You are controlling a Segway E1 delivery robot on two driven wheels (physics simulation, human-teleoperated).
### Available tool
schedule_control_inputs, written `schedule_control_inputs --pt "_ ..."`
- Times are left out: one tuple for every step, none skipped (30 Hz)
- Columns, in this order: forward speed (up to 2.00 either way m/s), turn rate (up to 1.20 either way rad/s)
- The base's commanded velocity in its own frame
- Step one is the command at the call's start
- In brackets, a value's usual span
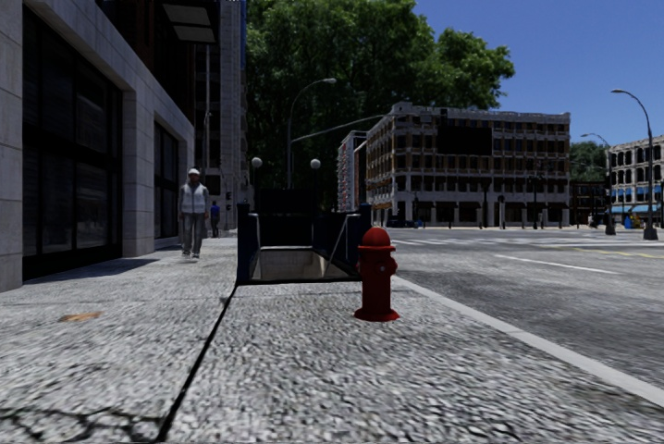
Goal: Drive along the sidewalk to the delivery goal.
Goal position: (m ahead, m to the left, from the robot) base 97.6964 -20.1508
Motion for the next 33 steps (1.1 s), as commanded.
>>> schedule_control_inputs --pt "2.00 0.70" --pt "2.00 0.71" --pt "2.00 0.71" --pt "2.00 0.72" --pt "2.00 0.72" --pt "2.00 0.72" --pt "2.00 0.72" --pt "2.00 0.72" --pt "2.00 0.72" --pt "2.00 0.72" --pt "2.00 0.72" --pt "2.00 0.72" --pt "2.00 0.72" --pt "2.00 0.72" --pt "2.00 0.72" --pt "2.00 0.72" --pt "2.00 0.72" --pt "2.00 0.72" --pt "2.00 0.72" --pt "2.00 0.73" --pt "2.00 0.74" --pt "2.00 0.76" --pt "2.00 0.76" --pt "2.00 0.78" --pt "2.00 0.80" --pt "2.00 0.80" --pt "2.00 0.80" --pt "2.00 0.81" --pt "2.00 0.81" --pt "2.00 0.81" --pt "2.00 0.81" --pt "2.00 0.80" --pt "2.00 0.78"
